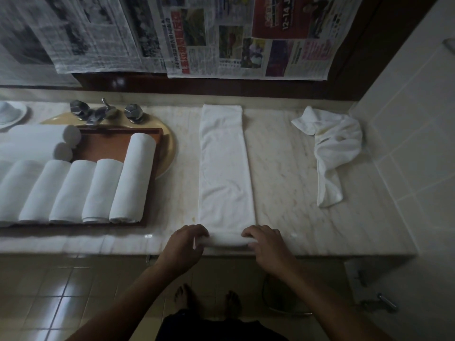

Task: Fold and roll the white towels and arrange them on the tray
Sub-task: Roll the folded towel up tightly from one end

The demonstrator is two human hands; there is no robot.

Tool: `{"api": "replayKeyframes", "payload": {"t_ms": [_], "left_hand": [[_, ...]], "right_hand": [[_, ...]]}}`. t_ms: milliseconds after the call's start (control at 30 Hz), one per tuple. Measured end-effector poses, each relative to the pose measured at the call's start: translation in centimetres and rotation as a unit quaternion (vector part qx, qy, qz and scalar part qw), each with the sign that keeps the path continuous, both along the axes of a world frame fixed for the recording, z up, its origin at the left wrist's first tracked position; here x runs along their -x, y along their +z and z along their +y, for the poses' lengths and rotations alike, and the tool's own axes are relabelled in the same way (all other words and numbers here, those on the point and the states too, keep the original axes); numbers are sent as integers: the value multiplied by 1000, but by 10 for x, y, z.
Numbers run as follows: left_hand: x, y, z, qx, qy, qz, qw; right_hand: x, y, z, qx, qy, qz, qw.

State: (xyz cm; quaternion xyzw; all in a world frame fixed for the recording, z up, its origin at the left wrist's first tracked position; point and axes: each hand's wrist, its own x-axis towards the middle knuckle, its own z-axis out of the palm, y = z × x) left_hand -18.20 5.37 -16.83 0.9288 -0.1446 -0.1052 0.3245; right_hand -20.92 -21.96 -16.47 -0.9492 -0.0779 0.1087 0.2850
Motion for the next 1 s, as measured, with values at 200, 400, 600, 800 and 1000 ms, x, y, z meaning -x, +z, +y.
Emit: {"api": "replayKeyframes", "payload": {"t_ms": [200, 400, 600, 800, 1000], "left_hand": [[-16, 13, 5, 69, 82, 133, 985], [-24, 11, 3, 81, 115, 166, 976], [-3, 3, -18, -13, 106, -86, 991], [36, -30, -45, -169, -85, -179, 966], [9, -27, -42, -230, -111, -157, 954]], "right_hand": [[-9, -7, -2, -56, -62, -26, 996], [11, -15, 25, 31, -4, -173, 984], [38, -26, 38, 79, 8, -193, 978], [24, -34, 35, 109, 31, -178, 978], [-4, -36, 28, 157, 69, -162, 972]]}}
